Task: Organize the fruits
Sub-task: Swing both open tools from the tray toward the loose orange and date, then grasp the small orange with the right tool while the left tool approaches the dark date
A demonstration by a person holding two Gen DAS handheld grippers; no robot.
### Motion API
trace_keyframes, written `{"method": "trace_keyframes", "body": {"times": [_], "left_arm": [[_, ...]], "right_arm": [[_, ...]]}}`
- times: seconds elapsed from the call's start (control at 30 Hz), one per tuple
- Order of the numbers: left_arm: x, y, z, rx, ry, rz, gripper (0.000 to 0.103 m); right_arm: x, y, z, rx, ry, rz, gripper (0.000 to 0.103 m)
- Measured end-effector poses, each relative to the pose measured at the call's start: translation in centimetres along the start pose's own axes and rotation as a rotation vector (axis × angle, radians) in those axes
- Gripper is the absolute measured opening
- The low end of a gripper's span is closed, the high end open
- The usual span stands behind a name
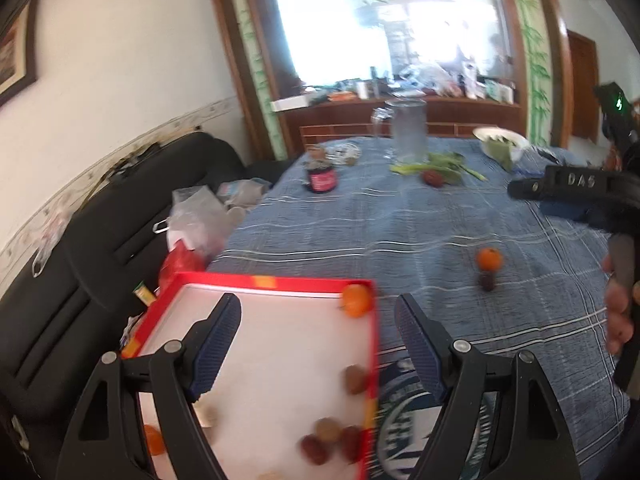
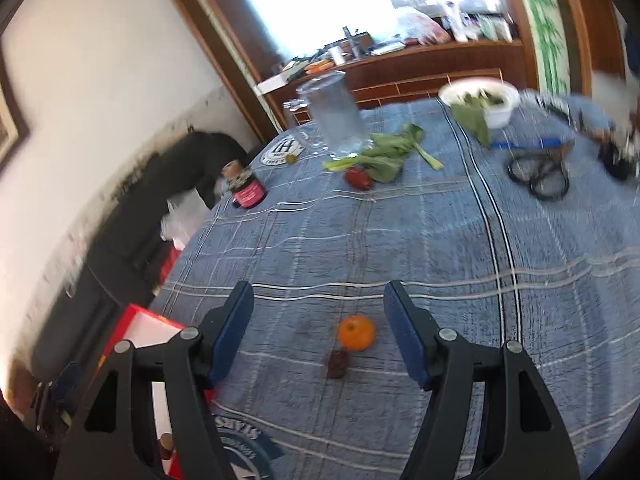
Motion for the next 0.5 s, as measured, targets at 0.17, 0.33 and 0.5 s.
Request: {"method": "trace_keyframes", "body": {"times": [0.17,0.33,0.5], "left_arm": [[1.8,-0.8,4.0,0.016,-0.042,-0.045,0.079],[3.5,-2.0,6.3,0.026,-0.062,-0.108,0.079],[3.6,-2.5,6.2,0.03,-0.056,-0.125,0.079]], "right_arm": [[1.1,-0.4,5.0,0.095,-0.05,-0.078,0.069],[1.9,-1.1,3.8,0.107,0.024,-0.123,0.068],[3.6,-2.3,2.6,0.093,0.045,-0.175,0.055]]}}
Point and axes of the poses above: each gripper's, at about its wrist camera, not at the fingertips, and x roughly the way its jaws point, z to its right, y to its top, the point moved 4 cm from there along x, roughly the way its jaws point, and after that the axes turned 12 degrees about z, right-handed, at the moved point
